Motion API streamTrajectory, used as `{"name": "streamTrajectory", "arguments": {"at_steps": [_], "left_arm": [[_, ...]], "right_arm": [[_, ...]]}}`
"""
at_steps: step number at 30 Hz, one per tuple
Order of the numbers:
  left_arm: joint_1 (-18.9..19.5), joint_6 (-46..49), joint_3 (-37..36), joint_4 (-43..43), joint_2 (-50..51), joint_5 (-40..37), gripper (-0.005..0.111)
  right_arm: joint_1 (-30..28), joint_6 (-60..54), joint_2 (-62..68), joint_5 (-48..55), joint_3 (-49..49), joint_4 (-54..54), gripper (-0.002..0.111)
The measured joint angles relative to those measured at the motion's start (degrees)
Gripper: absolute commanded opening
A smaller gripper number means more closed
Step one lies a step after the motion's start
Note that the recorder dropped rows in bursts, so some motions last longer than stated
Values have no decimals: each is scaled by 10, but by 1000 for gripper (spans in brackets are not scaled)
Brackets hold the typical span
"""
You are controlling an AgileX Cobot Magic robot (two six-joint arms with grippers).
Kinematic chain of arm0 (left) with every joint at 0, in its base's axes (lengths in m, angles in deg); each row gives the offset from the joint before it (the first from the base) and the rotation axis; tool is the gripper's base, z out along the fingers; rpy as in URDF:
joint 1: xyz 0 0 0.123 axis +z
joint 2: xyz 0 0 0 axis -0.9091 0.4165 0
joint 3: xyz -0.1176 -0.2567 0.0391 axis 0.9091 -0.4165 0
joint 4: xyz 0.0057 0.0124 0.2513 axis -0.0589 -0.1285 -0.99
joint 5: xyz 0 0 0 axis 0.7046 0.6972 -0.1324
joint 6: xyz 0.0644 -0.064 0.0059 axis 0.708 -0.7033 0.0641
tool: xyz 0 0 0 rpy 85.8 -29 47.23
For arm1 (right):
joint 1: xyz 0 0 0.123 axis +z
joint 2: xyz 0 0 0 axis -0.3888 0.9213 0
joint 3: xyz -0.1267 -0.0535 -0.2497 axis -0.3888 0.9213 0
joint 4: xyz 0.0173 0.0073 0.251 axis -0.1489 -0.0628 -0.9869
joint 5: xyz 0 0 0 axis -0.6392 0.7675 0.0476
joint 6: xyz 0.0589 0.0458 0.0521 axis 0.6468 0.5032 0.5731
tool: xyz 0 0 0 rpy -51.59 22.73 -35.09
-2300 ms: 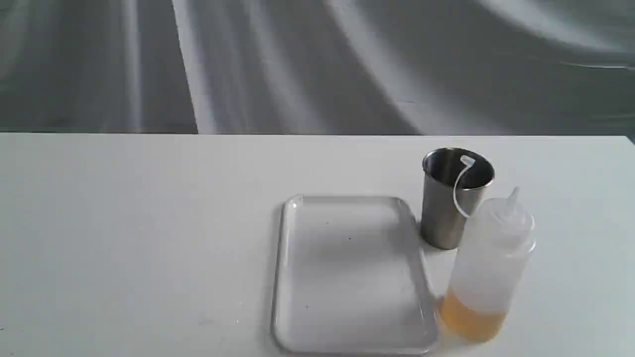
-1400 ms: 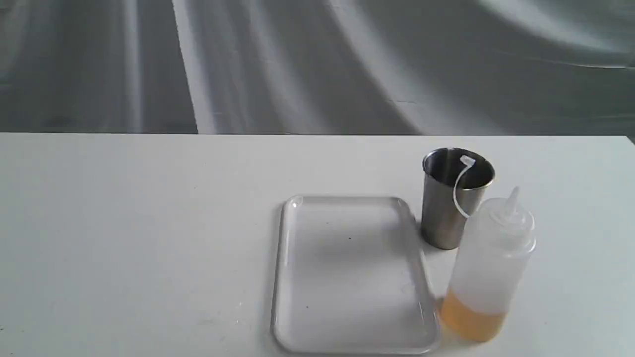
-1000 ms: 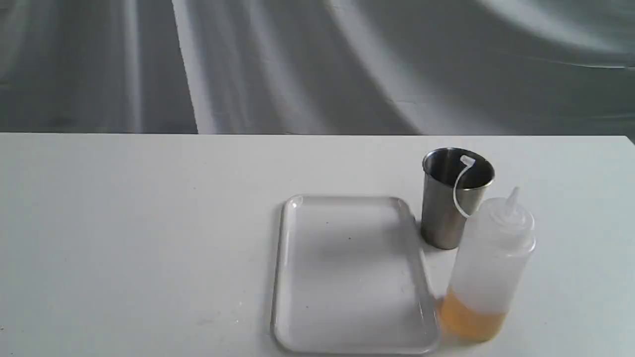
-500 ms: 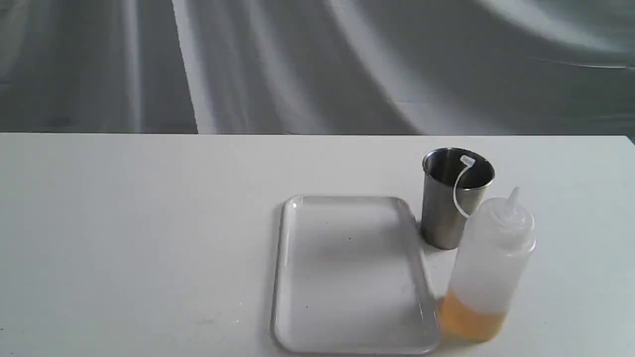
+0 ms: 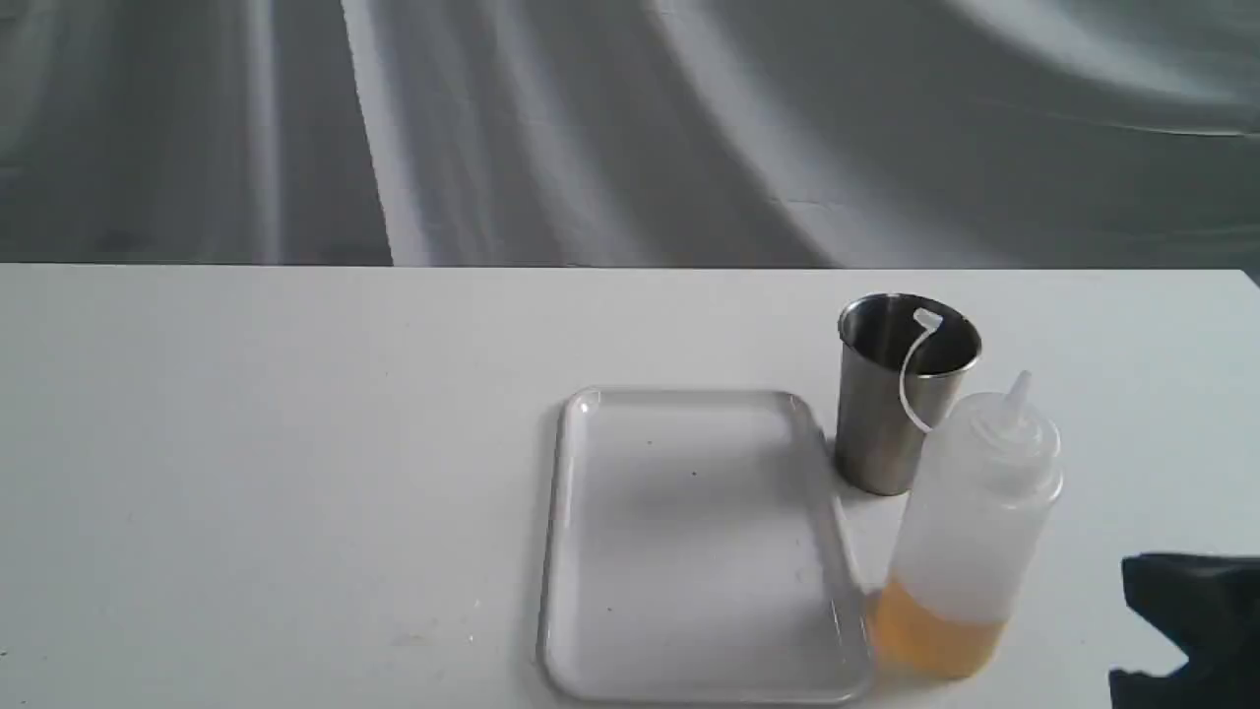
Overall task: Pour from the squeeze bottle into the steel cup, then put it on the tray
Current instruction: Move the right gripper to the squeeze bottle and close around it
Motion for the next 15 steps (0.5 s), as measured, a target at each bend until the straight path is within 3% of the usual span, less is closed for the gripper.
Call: {"name": "streamTrajectory", "arguments": {"at_steps": [15], "left_arm": [[0,0,0,0,0,0,0]], "right_arm": [[0,0,0,-51,55,-10,0]]}}
